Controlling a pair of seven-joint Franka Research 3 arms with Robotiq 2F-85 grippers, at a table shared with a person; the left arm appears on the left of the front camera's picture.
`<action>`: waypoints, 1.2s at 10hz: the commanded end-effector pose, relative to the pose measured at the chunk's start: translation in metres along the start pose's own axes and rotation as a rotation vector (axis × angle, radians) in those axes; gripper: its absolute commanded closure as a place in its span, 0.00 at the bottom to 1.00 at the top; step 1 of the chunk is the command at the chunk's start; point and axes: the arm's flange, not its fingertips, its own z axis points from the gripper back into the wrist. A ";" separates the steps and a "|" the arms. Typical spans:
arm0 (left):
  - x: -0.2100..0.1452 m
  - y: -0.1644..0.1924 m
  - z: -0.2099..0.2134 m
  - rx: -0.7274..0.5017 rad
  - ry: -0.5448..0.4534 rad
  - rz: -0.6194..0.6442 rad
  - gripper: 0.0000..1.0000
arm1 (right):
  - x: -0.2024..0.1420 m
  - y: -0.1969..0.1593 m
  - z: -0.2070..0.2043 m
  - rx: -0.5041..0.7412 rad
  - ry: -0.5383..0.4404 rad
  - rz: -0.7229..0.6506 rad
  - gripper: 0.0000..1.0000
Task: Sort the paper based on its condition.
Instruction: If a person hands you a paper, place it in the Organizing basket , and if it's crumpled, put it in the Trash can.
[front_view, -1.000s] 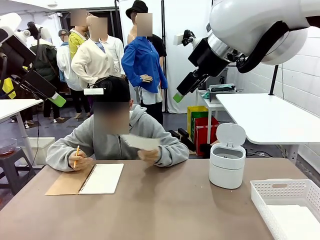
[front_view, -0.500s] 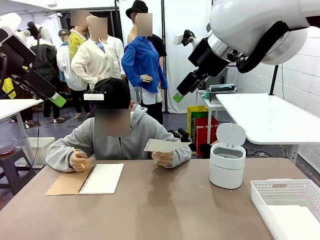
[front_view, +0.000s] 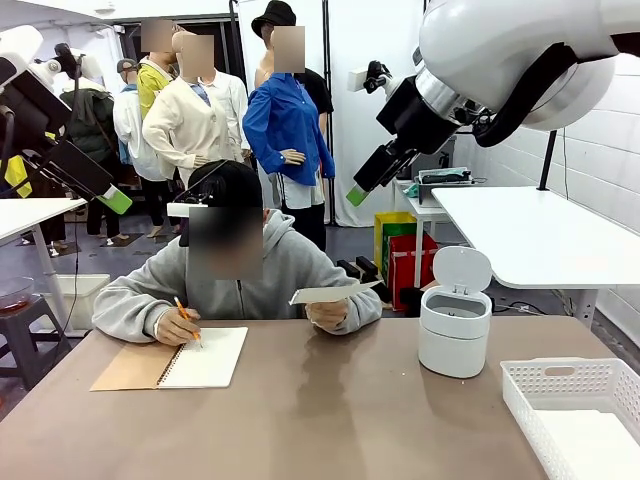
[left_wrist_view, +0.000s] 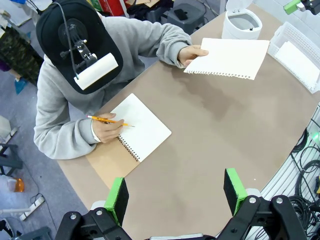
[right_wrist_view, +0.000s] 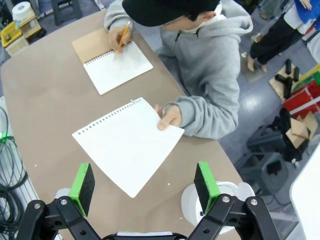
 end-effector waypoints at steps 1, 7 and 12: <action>0.000 0.000 0.000 0.002 0.000 0.001 0.00 | 0.002 -0.002 0.000 0.001 -0.006 -0.027 0.00; 0.000 0.000 0.000 0.002 0.000 0.001 0.00 | 0.003 -0.026 -0.042 0.061 0.193 -0.264 0.00; 0.000 0.000 0.000 0.002 0.000 0.001 0.00 | -0.007 -0.068 -0.083 0.258 0.365 -0.635 0.00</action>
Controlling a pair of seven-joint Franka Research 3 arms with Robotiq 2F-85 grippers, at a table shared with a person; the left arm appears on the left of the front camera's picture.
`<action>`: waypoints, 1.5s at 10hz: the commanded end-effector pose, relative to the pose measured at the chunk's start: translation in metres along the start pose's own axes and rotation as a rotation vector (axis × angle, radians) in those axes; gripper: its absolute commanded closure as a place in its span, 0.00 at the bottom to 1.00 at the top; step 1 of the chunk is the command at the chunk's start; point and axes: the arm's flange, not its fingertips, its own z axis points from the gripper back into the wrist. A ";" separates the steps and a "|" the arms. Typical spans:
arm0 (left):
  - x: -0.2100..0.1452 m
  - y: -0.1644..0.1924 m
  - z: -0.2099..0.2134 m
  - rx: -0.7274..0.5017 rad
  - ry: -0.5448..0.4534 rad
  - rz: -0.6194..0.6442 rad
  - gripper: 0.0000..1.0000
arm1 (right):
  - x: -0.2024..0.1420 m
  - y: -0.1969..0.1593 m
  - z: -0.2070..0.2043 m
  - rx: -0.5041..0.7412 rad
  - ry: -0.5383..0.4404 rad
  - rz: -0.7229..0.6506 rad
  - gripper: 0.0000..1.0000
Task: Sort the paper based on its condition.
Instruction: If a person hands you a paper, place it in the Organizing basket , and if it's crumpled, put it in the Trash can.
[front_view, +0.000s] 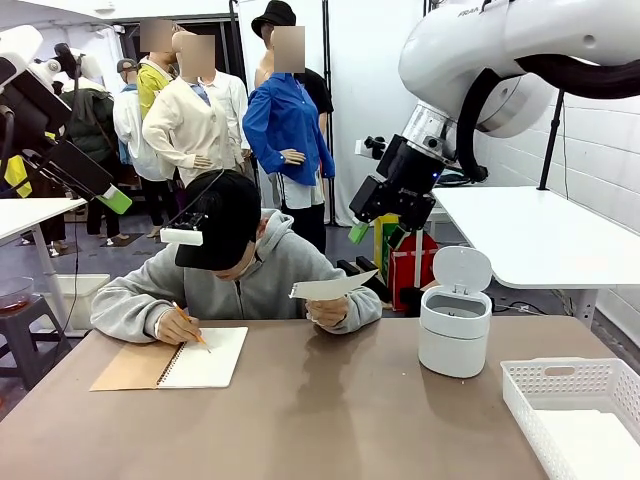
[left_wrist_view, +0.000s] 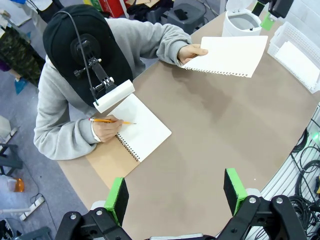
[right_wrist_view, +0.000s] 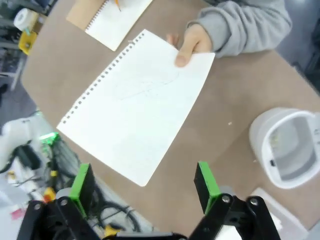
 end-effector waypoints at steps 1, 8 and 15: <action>0.000 0.000 0.000 0.002 0.001 0.001 0.00 | 0.012 -0.008 -0.003 0.065 -0.005 -0.129 0.00; 0.000 0.000 0.000 0.002 0.001 0.001 0.00 | 0.023 -0.040 -0.006 0.103 0.041 -0.365 0.00; 0.000 0.000 0.000 0.002 0.001 0.001 0.00 | 0.035 -0.069 -0.043 0.232 0.132 -0.845 0.00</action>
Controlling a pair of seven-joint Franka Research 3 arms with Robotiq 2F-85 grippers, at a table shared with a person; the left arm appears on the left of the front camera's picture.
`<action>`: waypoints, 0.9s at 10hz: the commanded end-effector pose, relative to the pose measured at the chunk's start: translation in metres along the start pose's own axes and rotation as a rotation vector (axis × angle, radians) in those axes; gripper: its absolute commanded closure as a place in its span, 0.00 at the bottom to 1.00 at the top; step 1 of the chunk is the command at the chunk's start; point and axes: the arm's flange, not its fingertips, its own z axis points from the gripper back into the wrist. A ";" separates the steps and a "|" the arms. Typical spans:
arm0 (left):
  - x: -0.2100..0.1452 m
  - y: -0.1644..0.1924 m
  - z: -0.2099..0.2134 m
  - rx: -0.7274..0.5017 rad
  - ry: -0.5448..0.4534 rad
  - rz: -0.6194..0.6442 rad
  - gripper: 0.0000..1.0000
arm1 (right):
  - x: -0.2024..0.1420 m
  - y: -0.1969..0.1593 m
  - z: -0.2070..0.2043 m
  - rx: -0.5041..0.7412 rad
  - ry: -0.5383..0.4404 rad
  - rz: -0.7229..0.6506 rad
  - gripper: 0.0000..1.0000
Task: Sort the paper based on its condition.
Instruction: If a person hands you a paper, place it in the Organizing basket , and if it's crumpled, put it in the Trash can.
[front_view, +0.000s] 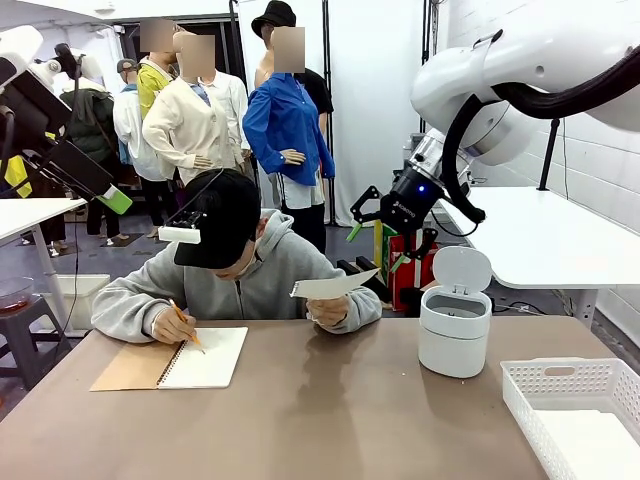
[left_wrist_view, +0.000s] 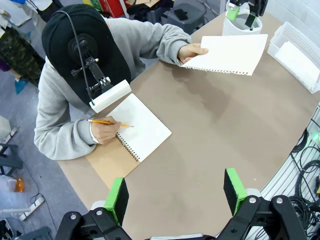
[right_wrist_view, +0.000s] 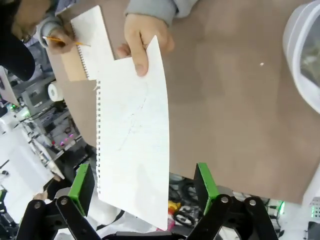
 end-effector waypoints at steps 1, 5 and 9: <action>0.000 0.000 0.000 0.002 0.001 0.001 0.00 | 0.006 -0.003 0.000 0.023 0.068 -0.001 0.00; 0.000 0.000 0.000 0.002 0.001 0.001 0.00 | 0.002 -0.005 0.000 -0.015 0.012 0.035 0.00; 0.000 0.000 0.000 0.002 0.001 0.001 0.00 | 0.021 -0.019 -0.019 0.084 0.187 -0.036 0.00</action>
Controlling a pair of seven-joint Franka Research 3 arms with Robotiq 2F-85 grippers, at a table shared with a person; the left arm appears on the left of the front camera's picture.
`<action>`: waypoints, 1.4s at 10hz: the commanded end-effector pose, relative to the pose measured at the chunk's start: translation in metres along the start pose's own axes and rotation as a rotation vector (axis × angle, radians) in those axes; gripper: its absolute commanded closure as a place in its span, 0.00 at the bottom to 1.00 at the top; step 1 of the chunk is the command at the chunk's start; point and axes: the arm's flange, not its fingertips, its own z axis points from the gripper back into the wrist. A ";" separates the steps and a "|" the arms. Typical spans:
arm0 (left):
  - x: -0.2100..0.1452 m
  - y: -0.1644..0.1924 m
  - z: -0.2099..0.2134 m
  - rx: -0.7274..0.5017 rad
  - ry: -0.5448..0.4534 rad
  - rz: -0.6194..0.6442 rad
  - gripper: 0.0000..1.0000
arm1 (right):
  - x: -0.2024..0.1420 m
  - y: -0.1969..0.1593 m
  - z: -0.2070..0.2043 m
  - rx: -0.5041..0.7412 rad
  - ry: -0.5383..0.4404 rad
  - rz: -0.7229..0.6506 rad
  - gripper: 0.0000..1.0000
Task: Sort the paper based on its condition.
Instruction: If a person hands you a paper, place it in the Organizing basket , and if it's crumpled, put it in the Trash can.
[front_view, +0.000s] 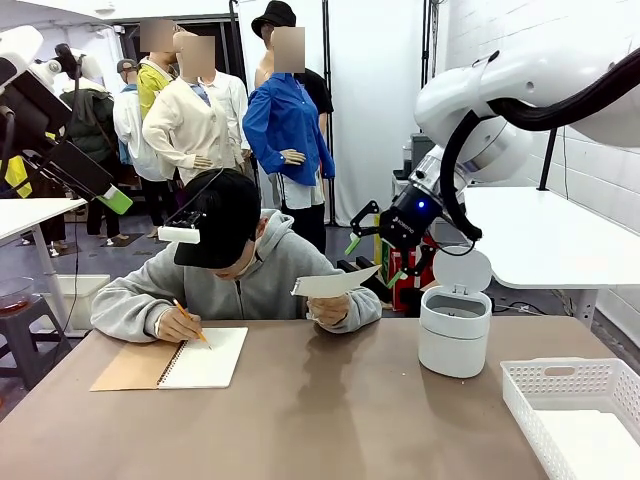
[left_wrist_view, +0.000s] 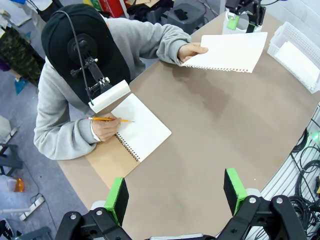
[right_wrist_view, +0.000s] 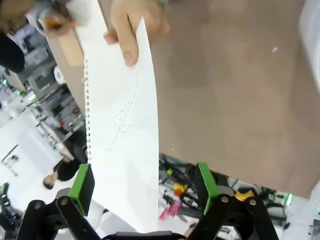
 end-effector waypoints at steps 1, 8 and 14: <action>0.000 0.000 0.000 0.002 0.000 0.001 0.00 | 0.006 0.000 0.000 0.054 0.076 -0.004 0.00; 0.000 0.000 0.000 0.002 0.000 0.001 0.00 | 0.014 -0.007 -0.031 0.094 0.200 -0.026 0.00; 0.000 0.000 0.000 0.002 0.000 0.001 0.00 | 0.019 -0.007 -0.038 0.154 0.233 -0.005 0.69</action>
